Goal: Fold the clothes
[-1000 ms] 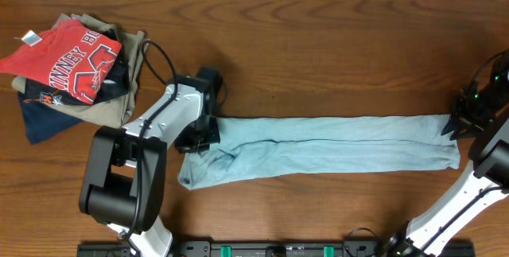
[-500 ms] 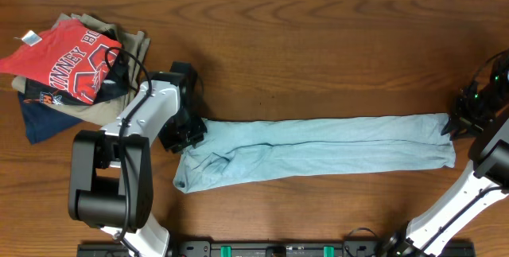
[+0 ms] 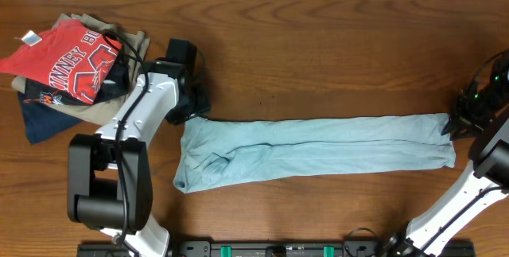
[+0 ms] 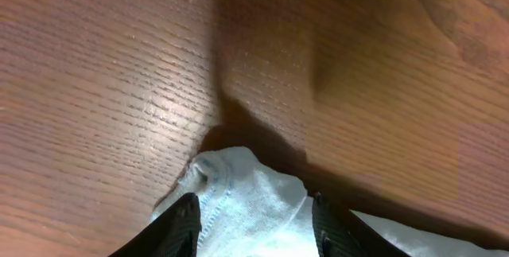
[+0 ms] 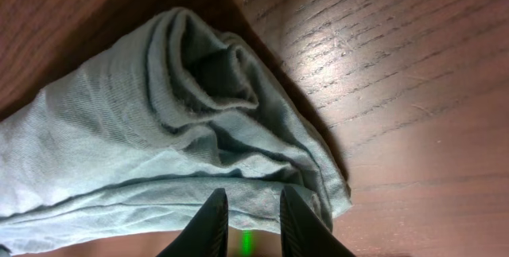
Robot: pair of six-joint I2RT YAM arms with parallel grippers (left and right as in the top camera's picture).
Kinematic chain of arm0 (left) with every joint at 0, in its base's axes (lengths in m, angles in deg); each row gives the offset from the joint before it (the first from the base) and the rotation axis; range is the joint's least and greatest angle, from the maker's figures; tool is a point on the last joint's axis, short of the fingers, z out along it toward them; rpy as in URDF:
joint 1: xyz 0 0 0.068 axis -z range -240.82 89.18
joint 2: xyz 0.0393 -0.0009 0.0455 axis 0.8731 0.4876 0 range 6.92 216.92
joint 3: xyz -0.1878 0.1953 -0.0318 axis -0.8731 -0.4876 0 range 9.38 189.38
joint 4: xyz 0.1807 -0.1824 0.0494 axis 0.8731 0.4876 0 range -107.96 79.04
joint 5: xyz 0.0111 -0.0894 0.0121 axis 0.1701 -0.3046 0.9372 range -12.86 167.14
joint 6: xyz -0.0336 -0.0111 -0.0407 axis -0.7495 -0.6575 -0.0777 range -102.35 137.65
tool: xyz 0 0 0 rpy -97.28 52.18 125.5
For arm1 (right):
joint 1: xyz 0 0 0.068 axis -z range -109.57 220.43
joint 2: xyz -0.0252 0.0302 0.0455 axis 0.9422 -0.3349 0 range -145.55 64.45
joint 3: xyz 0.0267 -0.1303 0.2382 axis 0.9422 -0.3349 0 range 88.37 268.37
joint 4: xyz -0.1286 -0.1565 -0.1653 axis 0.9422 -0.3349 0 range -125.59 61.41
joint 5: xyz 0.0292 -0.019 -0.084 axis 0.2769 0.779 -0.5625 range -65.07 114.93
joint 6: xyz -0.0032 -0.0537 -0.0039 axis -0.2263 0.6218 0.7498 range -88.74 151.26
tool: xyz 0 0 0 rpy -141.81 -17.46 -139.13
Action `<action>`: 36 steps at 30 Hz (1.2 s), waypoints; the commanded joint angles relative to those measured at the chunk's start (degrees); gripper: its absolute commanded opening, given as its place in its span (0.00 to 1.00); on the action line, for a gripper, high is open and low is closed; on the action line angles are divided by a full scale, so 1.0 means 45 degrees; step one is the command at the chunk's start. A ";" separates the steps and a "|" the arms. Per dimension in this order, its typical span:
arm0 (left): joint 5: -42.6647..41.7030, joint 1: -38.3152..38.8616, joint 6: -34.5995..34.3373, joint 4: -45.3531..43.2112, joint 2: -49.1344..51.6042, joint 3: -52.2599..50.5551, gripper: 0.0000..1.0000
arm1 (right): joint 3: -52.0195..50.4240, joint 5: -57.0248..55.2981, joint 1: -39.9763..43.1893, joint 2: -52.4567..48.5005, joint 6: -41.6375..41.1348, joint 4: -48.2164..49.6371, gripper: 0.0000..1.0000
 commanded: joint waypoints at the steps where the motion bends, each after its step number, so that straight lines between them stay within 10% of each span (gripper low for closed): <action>1: 0.0316 -0.0053 0.0165 0.0015 0.0636 0.0063 0.47 | -0.0010 -0.0029 -0.0044 0.0053 0.0112 -0.0005 0.21; 4: 0.0311 -0.0053 0.0165 0.0034 0.1103 0.0049 0.46 | -0.0010 -0.0029 -0.0044 0.0053 0.0112 0.0000 0.21; 10: 0.0772 -0.0194 0.0151 0.0078 0.1209 0.0053 0.06 | -0.0010 -0.0029 -0.0044 0.0053 0.0112 -0.0005 0.21; 25: 0.0029 -0.2871 -0.0350 0.3060 0.0913 0.0219 0.07 | -0.0010 -0.0029 -0.0044 0.0053 0.0063 0.0112 0.22; 36: -0.1409 -0.3011 0.0792 0.3240 -0.0962 0.0481 0.46 | -0.0010 0.1141 -0.0044 0.0053 0.0908 0.0277 0.36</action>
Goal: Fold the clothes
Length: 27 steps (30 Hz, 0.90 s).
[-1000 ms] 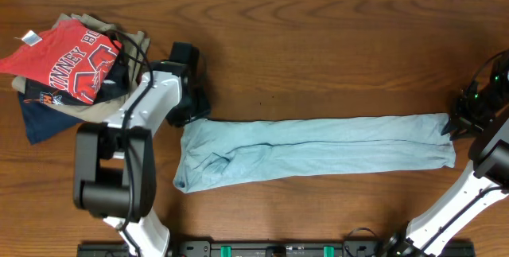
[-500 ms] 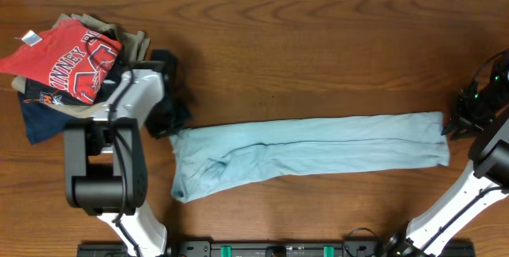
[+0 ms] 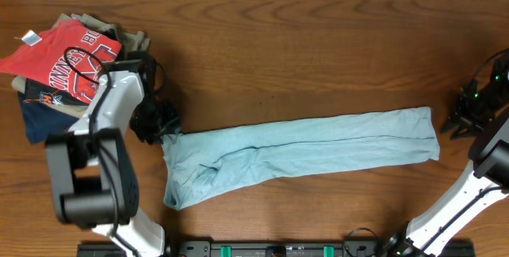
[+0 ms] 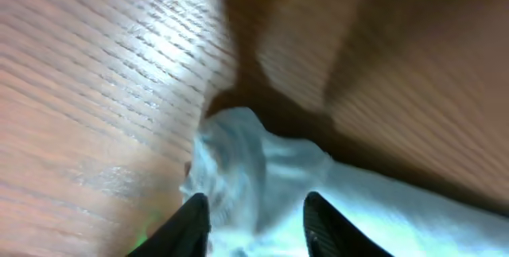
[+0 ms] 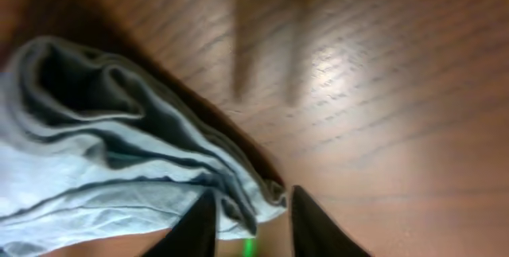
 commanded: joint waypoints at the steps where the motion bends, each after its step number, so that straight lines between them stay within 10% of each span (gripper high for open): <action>1: -0.0219 -0.0078 0.0238 0.0083 -0.1399 0.0466 0.50 | -0.0010 0.0743 -0.0058 0.0058 0.0680 0.0112 0.39; 5: -0.0223 -0.0078 0.0034 0.0491 -0.2278 0.0452 0.66 | -0.0049 0.0962 -0.0087 0.0058 0.0767 0.0481 0.47; 19: -0.1001 0.0092 -0.1044 -0.0029 -0.2288 -0.2263 0.72 | -0.1943 0.1365 -0.1282 0.0053 0.1763 0.2268 0.48; 24: -0.1705 0.0481 -0.1054 -0.1783 -0.2263 -0.3696 0.75 | -0.2365 0.1370 -0.1613 0.0053 0.1506 0.3575 0.05; 27: -0.1700 0.0709 -0.1049 -0.3118 -0.2244 -0.4425 0.74 | -0.2297 0.1370 -0.1681 0.0058 0.0602 0.4405 0.01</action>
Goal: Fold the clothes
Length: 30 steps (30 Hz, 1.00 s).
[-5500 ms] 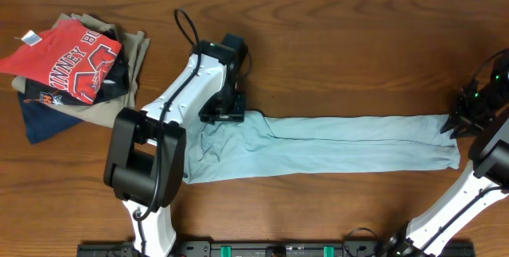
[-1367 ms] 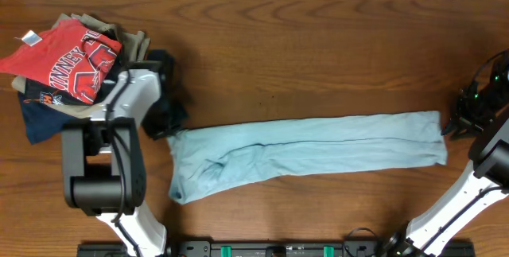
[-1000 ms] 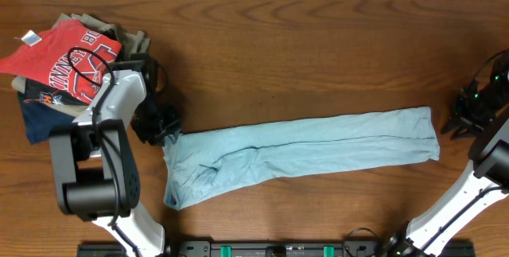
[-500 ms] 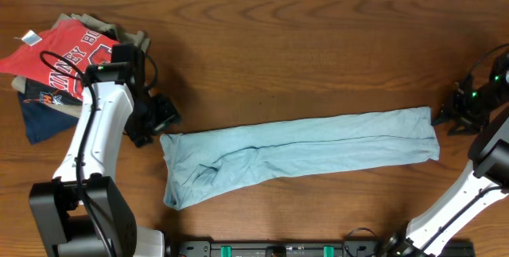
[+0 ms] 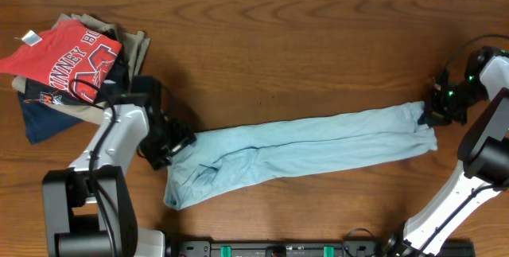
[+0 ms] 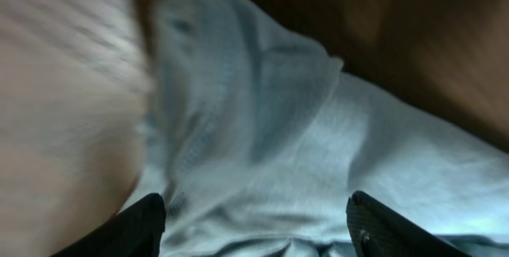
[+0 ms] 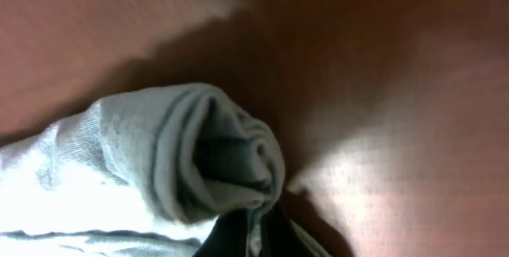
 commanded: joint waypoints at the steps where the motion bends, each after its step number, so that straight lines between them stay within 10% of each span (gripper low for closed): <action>1: -0.0345 0.0228 -0.0155 -0.1127 0.0146 -0.0641 0.73 | -0.0262 -0.0058 -0.0282 -0.0427 -0.1044 0.1117 0.01; 8: -0.0287 0.0296 -0.0160 -0.5246 0.0423 -0.0777 0.22 | -0.0199 0.1943 -0.0277 -0.0427 -0.2195 0.3181 0.01; 22: -0.0199 0.0282 -0.0102 -0.7062 0.1409 0.1316 0.08 | -0.0180 0.3604 -0.0214 -0.0427 -0.5110 0.6533 0.01; 25: -0.0204 0.0282 0.0136 -0.5639 0.1394 0.1865 0.11 | -0.0180 0.3594 -0.0170 -0.0427 -0.5066 0.6407 0.01; 30: -0.0199 0.0282 0.0136 -0.3623 0.1394 0.1996 0.63 | -0.0180 0.3521 0.0005 -0.0427 -0.4726 0.5984 0.01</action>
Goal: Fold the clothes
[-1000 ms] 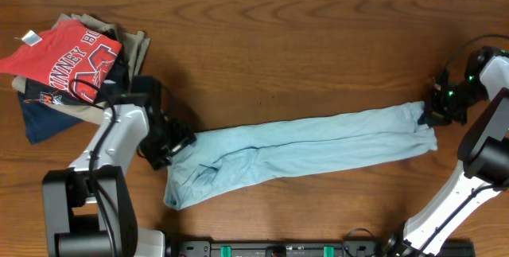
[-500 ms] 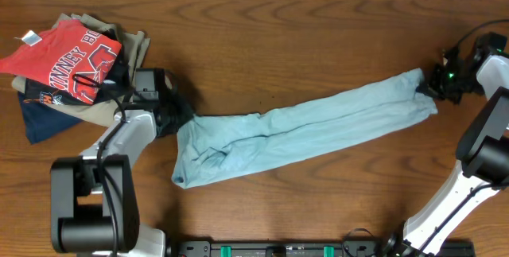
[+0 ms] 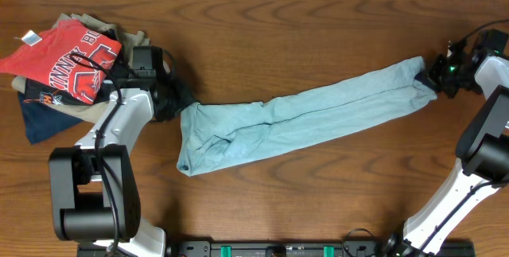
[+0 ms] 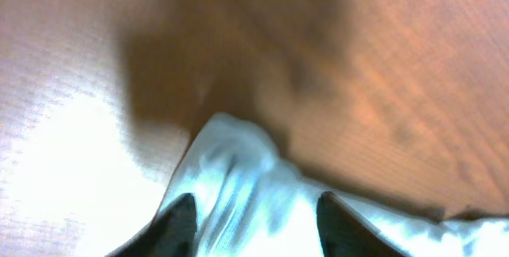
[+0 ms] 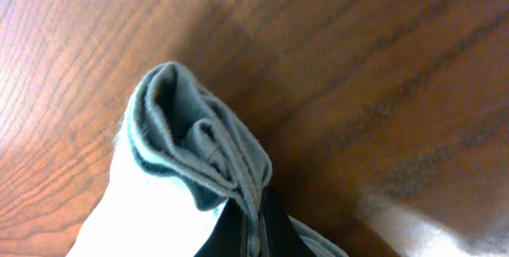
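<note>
A long light blue garment [image 3: 302,118] lies slanted across the wooden table, its left end near the front and its right end farther back. My left gripper [image 3: 171,102] sits at the garment's upper left corner. In the left wrist view its fingers [image 4: 179,225] stand apart over that corner of cloth [image 4: 238,169], so the left gripper [image 4: 250,229] is open. My right gripper [image 3: 440,74] is at the far right end. In the right wrist view it [image 5: 248,229] is shut on the bunched hem [image 5: 199,138].
A pile of clothes [image 3: 71,66], topped by a red printed shirt over dark blue and tan pieces, lies at the back left, just beside my left arm. The table's front edge, with the arm bases, runs along the bottom.
My right gripper has moved toward the back and right with the garment's end, so the garment now slants. My left gripper has moved back to the garment's upper left corner, fingers closer together.
The garment first lay straight, with a gripper at each end. It then sat further left, the right fingers apart beside its end. Later the right gripper was shut on the hem and the left fingers were wide over the cloth. Now the right end is drawn back.
</note>
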Robot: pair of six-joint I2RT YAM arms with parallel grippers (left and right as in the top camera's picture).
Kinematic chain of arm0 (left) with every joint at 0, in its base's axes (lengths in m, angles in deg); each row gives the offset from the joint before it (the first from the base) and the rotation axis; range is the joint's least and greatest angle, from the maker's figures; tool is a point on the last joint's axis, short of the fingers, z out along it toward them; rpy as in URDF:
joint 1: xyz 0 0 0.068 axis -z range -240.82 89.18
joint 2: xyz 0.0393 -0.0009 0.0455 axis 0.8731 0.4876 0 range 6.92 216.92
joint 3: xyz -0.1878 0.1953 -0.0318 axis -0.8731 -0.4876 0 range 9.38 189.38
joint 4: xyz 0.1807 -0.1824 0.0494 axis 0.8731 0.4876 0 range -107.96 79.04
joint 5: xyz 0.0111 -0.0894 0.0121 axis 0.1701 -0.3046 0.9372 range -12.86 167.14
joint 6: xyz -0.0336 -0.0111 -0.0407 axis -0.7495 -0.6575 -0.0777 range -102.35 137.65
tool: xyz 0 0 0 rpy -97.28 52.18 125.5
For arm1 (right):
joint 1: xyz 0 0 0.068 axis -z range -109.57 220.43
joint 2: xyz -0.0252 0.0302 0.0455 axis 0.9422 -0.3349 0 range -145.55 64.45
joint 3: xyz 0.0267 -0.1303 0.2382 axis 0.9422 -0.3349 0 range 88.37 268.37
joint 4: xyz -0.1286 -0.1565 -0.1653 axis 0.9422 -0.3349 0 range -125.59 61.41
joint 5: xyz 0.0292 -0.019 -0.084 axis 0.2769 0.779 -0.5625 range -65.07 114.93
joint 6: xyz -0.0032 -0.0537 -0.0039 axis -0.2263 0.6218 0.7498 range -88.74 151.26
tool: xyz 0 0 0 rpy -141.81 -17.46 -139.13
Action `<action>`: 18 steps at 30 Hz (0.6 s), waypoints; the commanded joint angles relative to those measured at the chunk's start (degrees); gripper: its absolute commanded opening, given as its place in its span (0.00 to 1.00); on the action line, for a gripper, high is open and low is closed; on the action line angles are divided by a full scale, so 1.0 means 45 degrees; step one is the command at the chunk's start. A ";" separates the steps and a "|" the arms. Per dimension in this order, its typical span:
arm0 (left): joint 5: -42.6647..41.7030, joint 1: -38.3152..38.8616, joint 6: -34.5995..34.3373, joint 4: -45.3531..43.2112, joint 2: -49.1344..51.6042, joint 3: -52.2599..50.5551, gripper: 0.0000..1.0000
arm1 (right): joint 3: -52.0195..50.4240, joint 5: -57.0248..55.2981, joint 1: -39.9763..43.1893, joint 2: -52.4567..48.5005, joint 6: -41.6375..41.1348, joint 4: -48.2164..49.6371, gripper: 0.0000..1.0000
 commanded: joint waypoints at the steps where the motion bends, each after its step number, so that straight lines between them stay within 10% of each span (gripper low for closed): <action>1: 0.0068 0.0015 0.0049 0.1030 -0.0024 0.0136 0.67 | -0.0107 0.0175 0.0189 -0.0194 -0.0063 -0.0209 0.01; 8: 0.0063 0.0044 0.0845 0.2841 -0.0019 0.0053 0.74 | -0.0107 0.0180 0.0491 -0.0194 -0.0068 -0.0583 0.01; 18: 0.0073 0.0039 0.1734 0.1297 0.0083 -0.1715 0.43 | -0.0107 0.0180 0.0563 -0.0194 -0.0063 -0.0889 0.01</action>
